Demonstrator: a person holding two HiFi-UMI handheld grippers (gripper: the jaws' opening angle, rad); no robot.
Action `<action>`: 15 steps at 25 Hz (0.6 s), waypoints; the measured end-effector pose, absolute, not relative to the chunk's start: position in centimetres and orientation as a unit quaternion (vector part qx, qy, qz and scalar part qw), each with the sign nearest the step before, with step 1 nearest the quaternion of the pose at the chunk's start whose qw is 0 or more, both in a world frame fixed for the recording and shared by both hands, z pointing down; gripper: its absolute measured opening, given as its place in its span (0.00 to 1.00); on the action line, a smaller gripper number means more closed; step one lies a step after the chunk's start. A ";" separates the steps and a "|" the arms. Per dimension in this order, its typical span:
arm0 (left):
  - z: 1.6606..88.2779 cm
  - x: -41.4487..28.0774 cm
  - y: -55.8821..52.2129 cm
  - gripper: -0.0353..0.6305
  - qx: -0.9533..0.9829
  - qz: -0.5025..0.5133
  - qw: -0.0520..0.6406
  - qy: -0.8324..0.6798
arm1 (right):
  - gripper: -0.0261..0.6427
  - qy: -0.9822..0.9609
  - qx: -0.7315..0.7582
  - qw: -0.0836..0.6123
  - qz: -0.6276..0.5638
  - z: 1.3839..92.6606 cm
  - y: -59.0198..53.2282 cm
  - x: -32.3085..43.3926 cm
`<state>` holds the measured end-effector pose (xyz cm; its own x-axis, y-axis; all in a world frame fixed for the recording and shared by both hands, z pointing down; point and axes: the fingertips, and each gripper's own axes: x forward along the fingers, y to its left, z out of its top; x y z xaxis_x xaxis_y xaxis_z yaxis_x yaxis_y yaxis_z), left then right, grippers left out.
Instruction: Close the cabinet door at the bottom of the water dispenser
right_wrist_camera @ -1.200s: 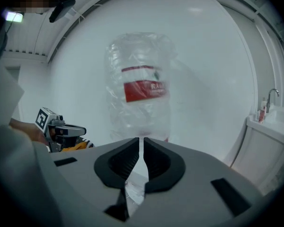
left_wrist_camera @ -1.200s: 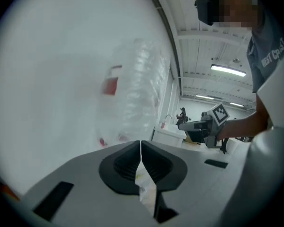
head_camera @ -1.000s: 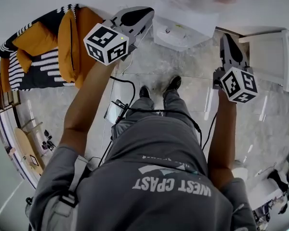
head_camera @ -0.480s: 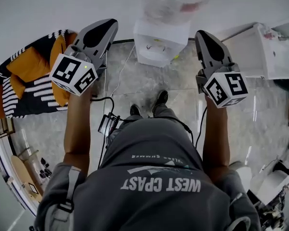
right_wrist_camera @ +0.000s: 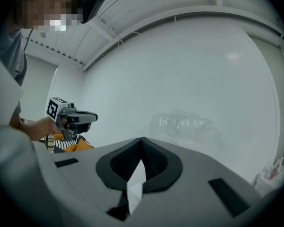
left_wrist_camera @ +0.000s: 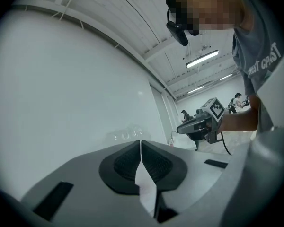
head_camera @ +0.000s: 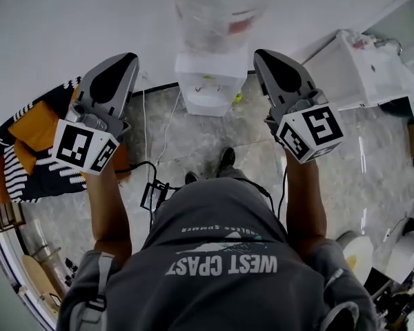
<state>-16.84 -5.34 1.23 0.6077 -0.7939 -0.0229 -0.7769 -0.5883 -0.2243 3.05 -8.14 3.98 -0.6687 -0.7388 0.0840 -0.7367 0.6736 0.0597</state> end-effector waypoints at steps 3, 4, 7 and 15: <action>1.4 -16.6 -5.0 0.09 -0.891 -0.040 0.103 0.440 | 0.08 -0.913 0.405 0.051 -0.008 4.0 -7.7 3.5; 1.6 -16.6 -5.0 0.09 -0.892 -0.039 0.102 0.439 | 0.08 -0.912 0.408 0.050 -0.006 4.0 -7.7 3.6; 2.0 -16.6 -4.7 0.09 -0.893 -0.038 0.097 0.438 | 0.08 -0.911 0.410 0.051 -0.003 4.3 -7.5 3.9; 2.4 -17.2 -3.6 0.09 -0.893 -0.040 0.093 0.438 | 0.08 -0.909 0.413 0.053 -0.001 4.4 -6.4 3.6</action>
<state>-17.21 -3.62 2.39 0.6126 -0.7904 -0.0099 -0.7753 -0.5984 -0.2021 3.58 -6.45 4.35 -0.6527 -0.7515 0.0961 -0.7514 0.6583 0.0451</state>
